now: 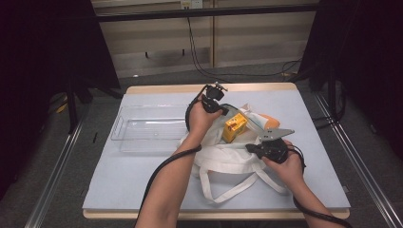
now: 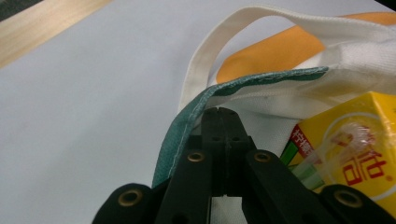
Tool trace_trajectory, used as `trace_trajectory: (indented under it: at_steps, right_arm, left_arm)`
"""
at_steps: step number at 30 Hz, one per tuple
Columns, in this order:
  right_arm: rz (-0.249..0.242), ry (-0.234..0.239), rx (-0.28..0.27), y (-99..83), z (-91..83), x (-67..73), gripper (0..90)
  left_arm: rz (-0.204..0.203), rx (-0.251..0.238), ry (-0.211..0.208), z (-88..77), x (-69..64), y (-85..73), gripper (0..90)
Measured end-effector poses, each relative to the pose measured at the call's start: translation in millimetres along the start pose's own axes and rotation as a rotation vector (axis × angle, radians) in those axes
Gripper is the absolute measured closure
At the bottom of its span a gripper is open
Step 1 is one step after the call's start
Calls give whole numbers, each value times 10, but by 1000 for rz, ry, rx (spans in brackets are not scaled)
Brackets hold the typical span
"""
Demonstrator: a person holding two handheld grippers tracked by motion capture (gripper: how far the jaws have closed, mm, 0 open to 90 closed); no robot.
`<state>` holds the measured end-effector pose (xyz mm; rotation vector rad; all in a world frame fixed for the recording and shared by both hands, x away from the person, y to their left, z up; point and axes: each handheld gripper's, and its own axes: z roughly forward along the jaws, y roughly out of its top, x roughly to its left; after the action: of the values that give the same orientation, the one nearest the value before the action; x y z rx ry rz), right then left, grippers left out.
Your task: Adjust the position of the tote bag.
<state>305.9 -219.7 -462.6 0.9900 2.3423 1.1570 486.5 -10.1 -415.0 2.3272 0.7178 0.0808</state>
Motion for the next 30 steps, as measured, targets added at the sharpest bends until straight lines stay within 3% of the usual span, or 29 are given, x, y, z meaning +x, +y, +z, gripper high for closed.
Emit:
trace_trajectory:
  at_steps: [10, 15, 18, 24, 30]
  right_arm:
    - [2, -9, -11, 8, -14, 3, 892]
    - [8, -4, -13, 5, -36, 2, 891]
    - [11, -10, -21, 16, -51, 9, 885]
    - [18, -19, -32, 32, -102, 19, 877]
    - [29, -23, -34, 22, -154, 34, 870]
  left_arm:
    - [-22, -1, -9, 35, 11, -41, 900]
    - [-32, -16, -41, -68, -1, -25, 893]
    - [-12, -16, -57, -133, -28, -10, 842]
    - [-59, -86, -84, -313, -68, 4, 805]
    - [-27, -76, -94, -432, -138, 21, 762]
